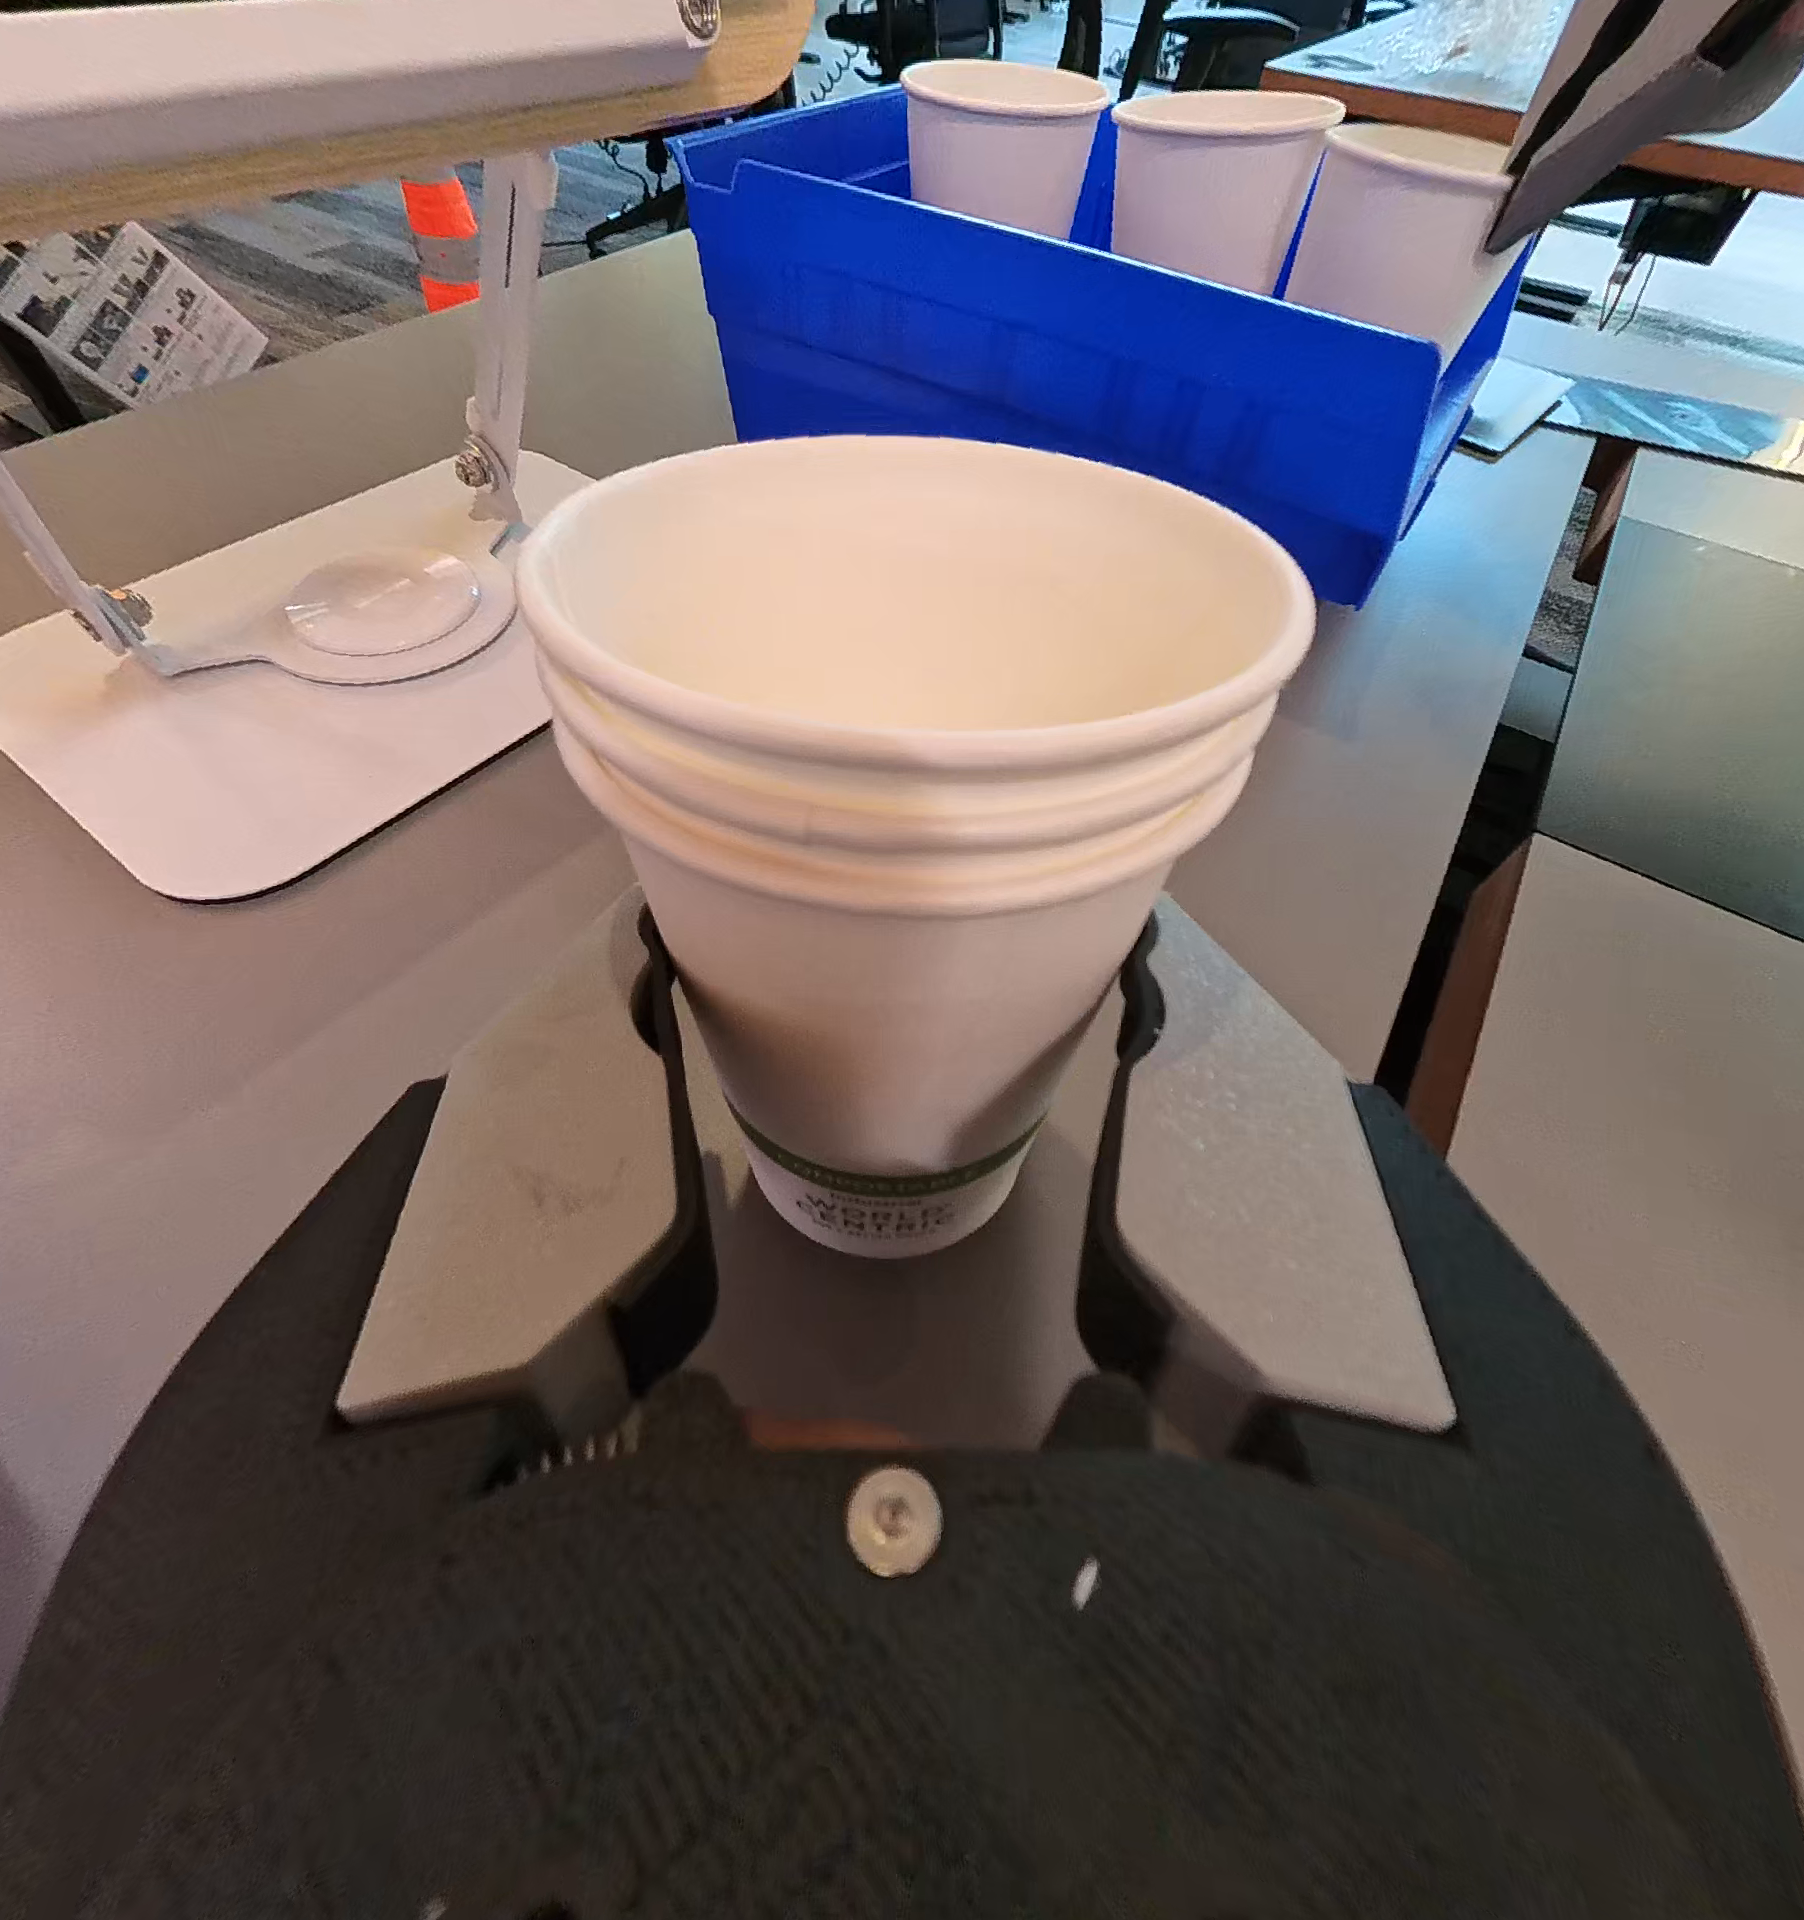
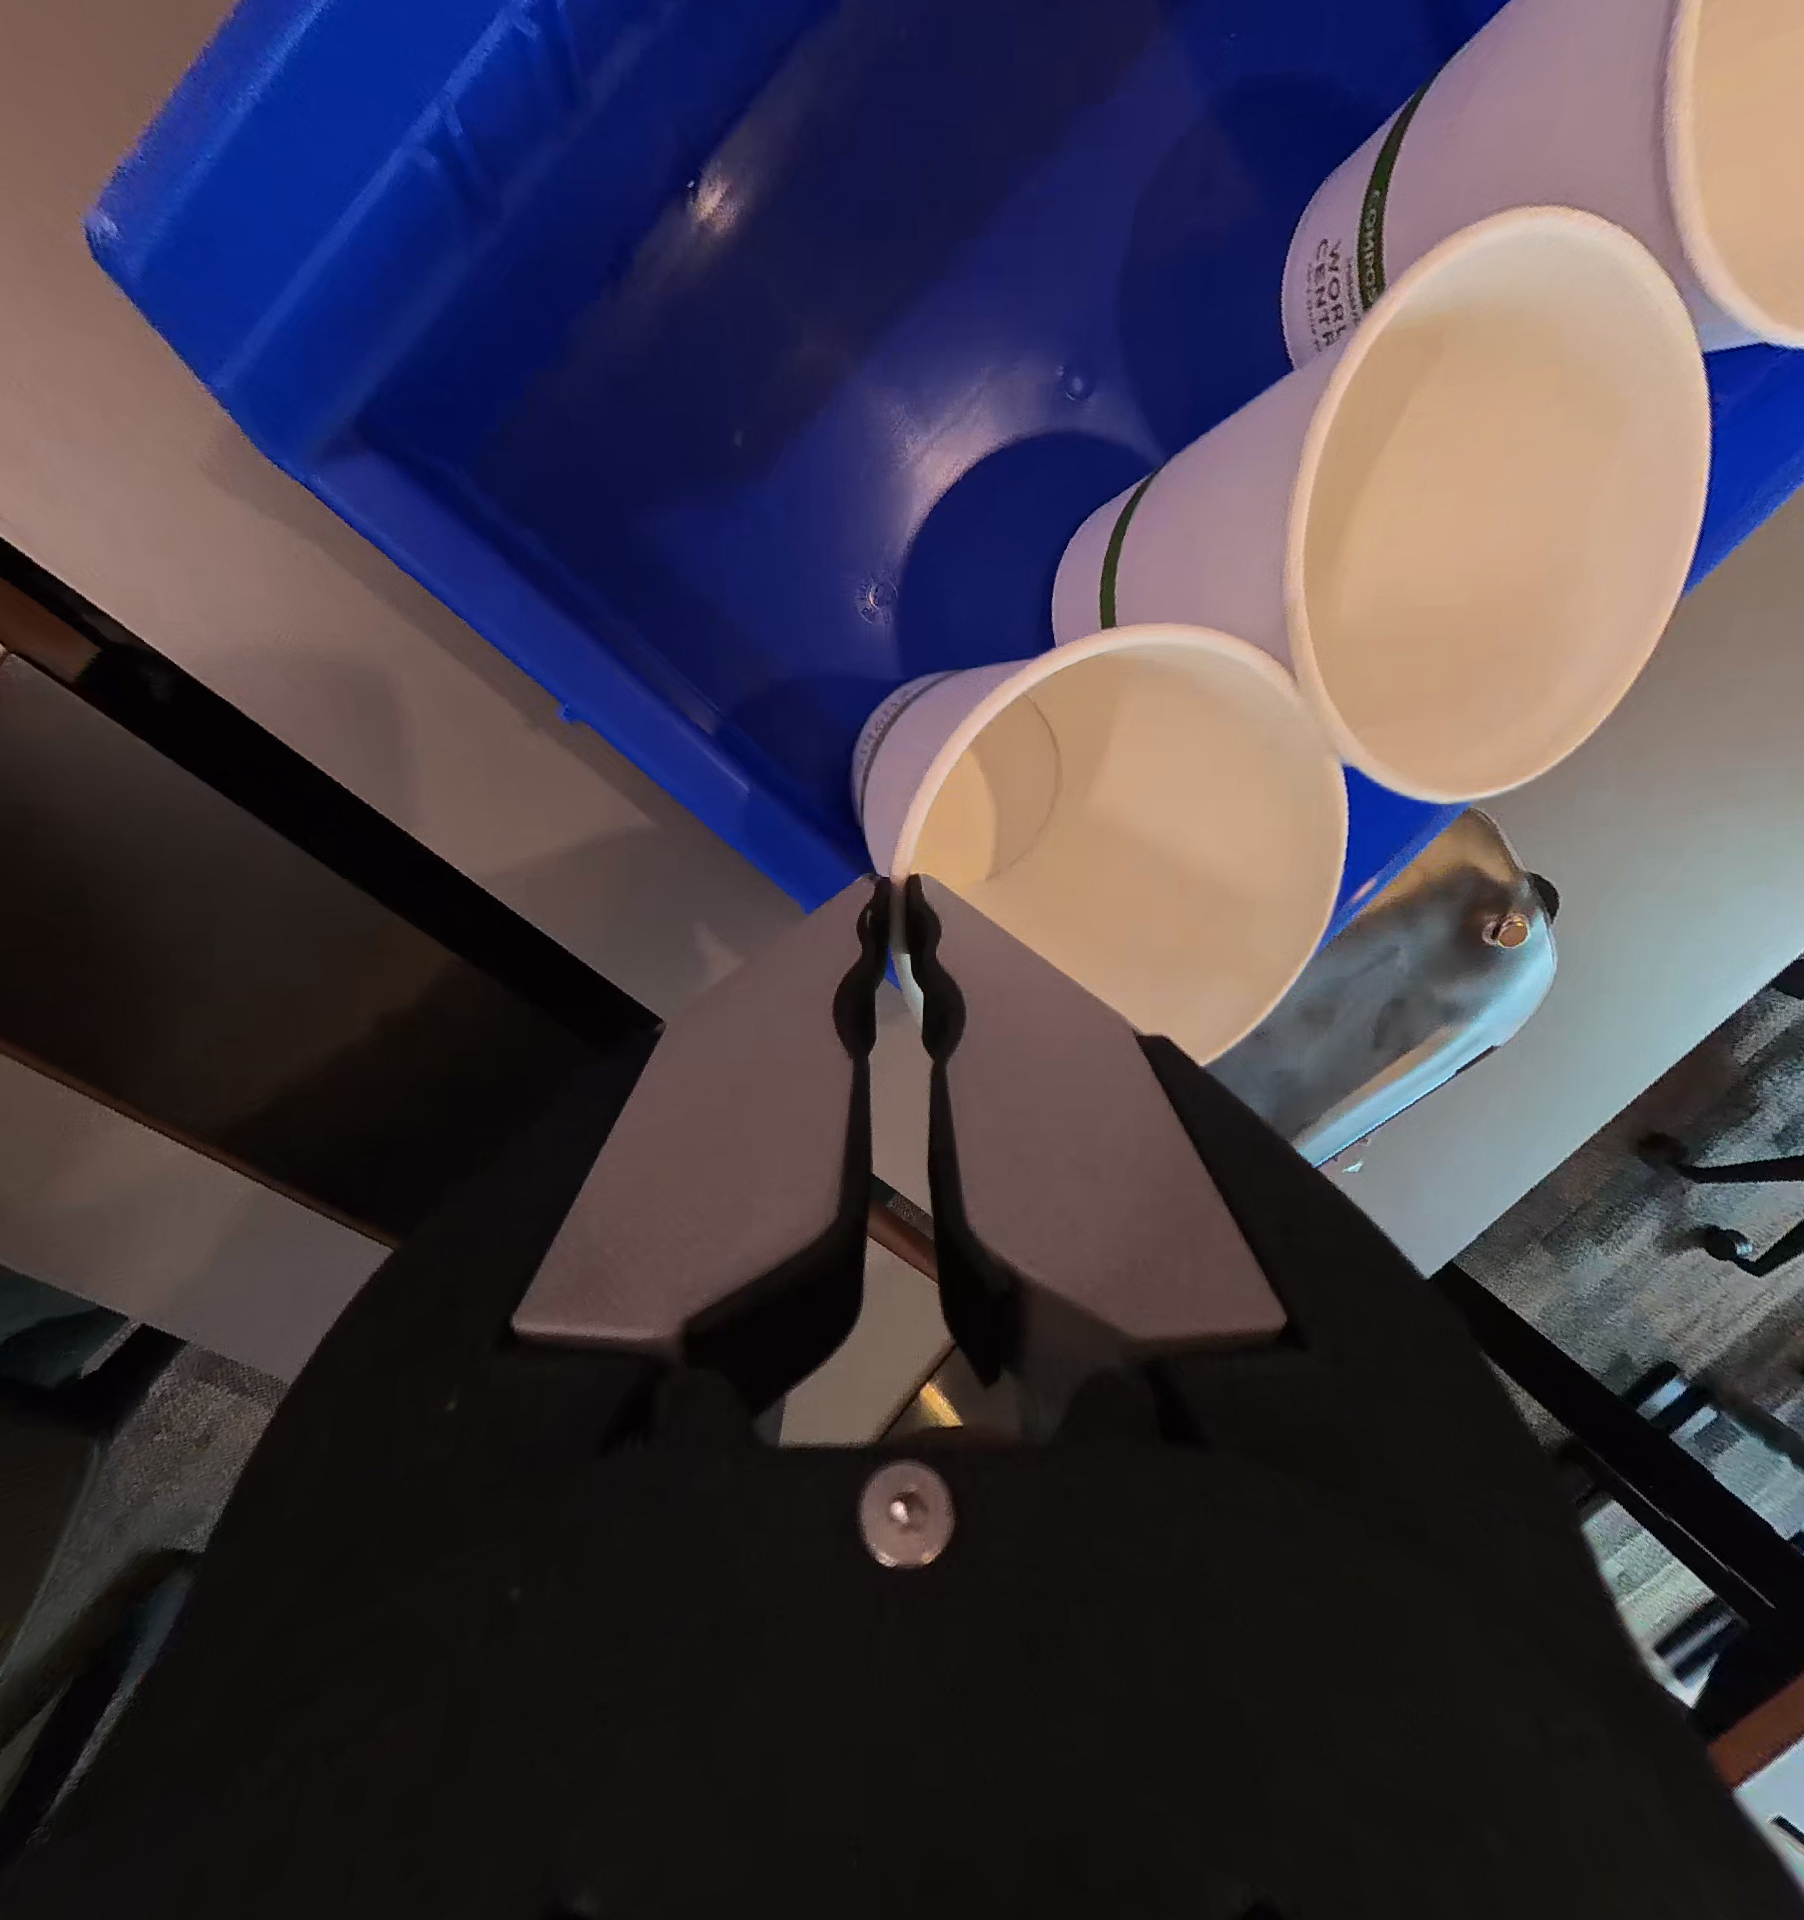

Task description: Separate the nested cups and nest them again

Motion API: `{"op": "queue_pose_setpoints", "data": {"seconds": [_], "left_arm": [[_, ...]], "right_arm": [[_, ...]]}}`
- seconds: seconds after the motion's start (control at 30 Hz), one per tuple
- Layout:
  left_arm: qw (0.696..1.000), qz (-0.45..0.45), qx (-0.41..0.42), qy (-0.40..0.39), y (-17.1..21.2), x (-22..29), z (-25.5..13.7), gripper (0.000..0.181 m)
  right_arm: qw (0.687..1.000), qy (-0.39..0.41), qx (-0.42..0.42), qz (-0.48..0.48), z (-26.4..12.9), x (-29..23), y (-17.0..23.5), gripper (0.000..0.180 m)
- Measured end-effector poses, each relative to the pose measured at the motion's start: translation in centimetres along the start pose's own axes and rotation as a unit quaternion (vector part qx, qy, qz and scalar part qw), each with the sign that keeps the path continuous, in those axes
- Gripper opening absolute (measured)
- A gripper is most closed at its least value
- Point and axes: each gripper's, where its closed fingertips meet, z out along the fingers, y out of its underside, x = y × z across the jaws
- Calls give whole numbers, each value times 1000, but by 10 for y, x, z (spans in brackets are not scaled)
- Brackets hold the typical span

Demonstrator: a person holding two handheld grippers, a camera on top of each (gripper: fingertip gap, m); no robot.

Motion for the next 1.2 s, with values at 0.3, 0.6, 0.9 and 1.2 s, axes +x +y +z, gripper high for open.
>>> {"op": "queue_pose_setpoints", "data": {"seconds": [0.3,0.6,0.9,1.2], "left_arm": [[1000,0,-2,1,1,0,0,86],[1000,6,3,-1,-2,1,0,85],[1000,22,7,0,-4,8,0,86],[999,19,28,-16,-12,2,-5,86]], "right_arm": [[999,-16,47,14,-8,-7,-10,18],[977,-31,211,12,-54,-43,-66,23],[912,-139,371,-109,-93,-195,-190,17],[904,-169,381,-98,-60,-241,-242,17]]}}
